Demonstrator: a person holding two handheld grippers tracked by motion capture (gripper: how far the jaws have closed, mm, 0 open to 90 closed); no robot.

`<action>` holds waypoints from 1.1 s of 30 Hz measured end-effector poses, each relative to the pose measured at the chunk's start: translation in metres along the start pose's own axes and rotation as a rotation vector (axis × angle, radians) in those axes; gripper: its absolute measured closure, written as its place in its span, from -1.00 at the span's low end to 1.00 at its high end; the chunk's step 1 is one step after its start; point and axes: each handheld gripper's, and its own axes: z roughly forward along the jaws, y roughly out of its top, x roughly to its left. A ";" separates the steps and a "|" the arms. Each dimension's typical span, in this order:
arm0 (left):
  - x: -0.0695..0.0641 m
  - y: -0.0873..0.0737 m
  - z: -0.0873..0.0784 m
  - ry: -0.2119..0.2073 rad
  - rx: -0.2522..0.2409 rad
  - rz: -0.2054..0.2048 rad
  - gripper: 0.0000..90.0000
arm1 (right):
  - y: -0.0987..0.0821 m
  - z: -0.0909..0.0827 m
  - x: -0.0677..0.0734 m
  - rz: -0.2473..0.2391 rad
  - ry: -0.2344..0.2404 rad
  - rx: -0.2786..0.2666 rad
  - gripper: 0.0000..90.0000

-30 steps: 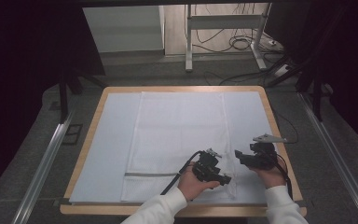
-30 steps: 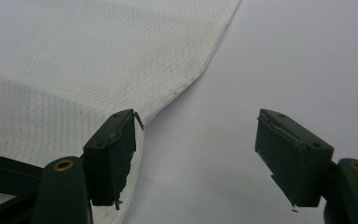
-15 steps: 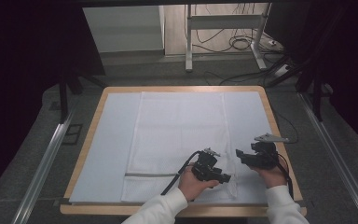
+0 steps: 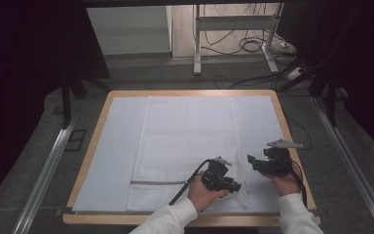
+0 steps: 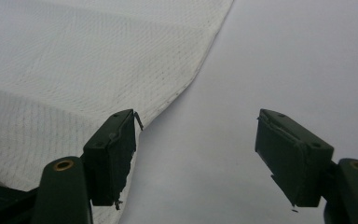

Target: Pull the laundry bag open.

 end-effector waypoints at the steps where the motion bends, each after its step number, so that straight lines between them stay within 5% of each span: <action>1: 0.000 0.000 0.000 -0.003 0.002 0.000 0.31 | 0.000 0.000 0.000 0.000 -0.001 -0.001 -0.37; 18: 0.002 -0.003 -0.001 0.010 -0.002 -0.004 0.55 | 0.000 -0.002 -0.002 0.008 -0.013 -0.009 -0.37; 33: -0.006 -0.002 0.004 0.075 -0.012 0.041 0.71 | 0.001 -0.002 -0.002 0.007 -0.017 -0.012 -0.37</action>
